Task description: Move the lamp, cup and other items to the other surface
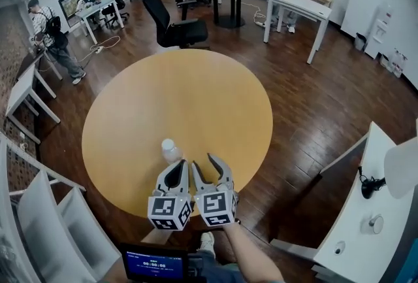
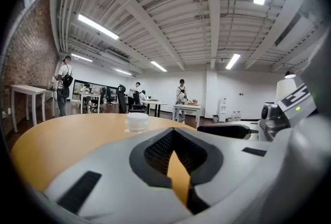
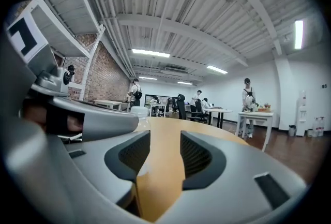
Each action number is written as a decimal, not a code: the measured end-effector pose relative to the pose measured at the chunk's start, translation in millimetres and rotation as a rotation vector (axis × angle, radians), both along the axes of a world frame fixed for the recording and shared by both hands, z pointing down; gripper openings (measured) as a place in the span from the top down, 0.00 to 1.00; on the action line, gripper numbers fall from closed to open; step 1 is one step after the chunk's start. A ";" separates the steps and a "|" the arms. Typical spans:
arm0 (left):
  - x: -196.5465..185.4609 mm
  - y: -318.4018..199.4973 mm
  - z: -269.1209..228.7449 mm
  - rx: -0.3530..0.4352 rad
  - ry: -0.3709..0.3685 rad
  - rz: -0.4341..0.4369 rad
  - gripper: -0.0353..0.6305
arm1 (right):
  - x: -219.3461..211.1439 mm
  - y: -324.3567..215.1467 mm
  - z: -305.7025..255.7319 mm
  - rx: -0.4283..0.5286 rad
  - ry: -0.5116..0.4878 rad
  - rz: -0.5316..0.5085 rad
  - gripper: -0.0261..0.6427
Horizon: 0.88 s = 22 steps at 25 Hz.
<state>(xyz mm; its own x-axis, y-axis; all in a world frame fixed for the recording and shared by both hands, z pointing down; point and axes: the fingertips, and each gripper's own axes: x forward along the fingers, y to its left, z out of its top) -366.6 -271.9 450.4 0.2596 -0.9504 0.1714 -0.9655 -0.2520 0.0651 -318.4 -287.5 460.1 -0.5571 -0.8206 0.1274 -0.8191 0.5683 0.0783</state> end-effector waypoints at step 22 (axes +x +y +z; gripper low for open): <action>320.3 66.4 -49.4 0.061 0.072 0.570 0.93 | 323.8 98.9 -63.9 0.062 0.002 0.542 0.96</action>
<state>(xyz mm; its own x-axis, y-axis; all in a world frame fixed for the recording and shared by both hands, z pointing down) -46.3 -205.6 401.0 0.7426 -0.6644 0.0841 -0.6697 -0.7366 0.0946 5.5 -188.6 396.2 -0.0519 -0.9962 0.0705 -0.9933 0.0588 0.0998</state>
